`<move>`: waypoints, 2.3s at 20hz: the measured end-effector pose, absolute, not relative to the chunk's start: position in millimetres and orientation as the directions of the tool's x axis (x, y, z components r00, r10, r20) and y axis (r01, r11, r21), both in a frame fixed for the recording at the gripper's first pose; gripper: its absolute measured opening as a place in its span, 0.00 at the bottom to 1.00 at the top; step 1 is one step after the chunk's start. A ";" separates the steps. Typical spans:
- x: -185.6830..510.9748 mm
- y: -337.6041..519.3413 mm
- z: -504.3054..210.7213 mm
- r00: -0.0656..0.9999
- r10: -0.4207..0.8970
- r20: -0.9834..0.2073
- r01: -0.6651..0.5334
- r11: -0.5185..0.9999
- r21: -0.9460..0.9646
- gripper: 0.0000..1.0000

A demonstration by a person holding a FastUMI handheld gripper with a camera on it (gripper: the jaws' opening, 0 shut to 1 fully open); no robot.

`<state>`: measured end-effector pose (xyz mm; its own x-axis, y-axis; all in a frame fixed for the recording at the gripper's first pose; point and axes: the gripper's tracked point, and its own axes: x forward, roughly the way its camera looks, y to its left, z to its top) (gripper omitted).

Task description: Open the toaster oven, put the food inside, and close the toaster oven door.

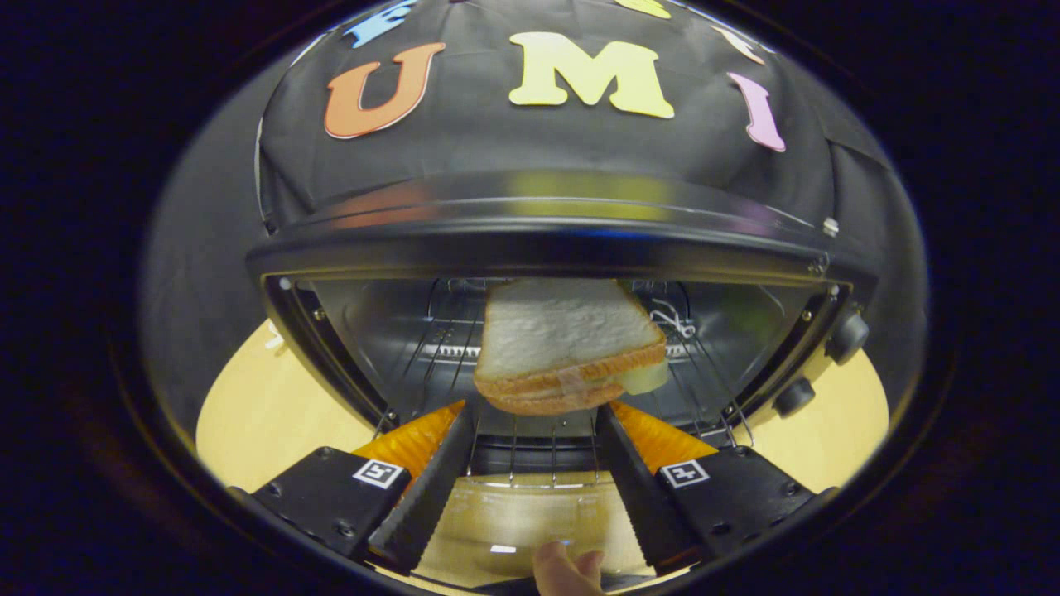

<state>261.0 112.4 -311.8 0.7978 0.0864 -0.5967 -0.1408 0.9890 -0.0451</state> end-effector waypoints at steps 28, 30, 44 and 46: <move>90.0 68.3 -231.6 0.887 0.037 -0.460 -0.092 0.991 -0.099 1.00; 92.0 71.7 -259.3 0.844 0.054 -0.534 -0.106 0.992 -0.066 1.00; 102.7 63.7 -347.3 0.711 0.011 -0.703 -0.095 0.992 -0.080 1.00; 112.0 54.8 -352.4 0.717 -0.018 -0.697 -0.071 0.993 -0.098 1.00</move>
<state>112.0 54.8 -352.4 0.7169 -0.0178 -0.6969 -0.0707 0.9927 -0.0980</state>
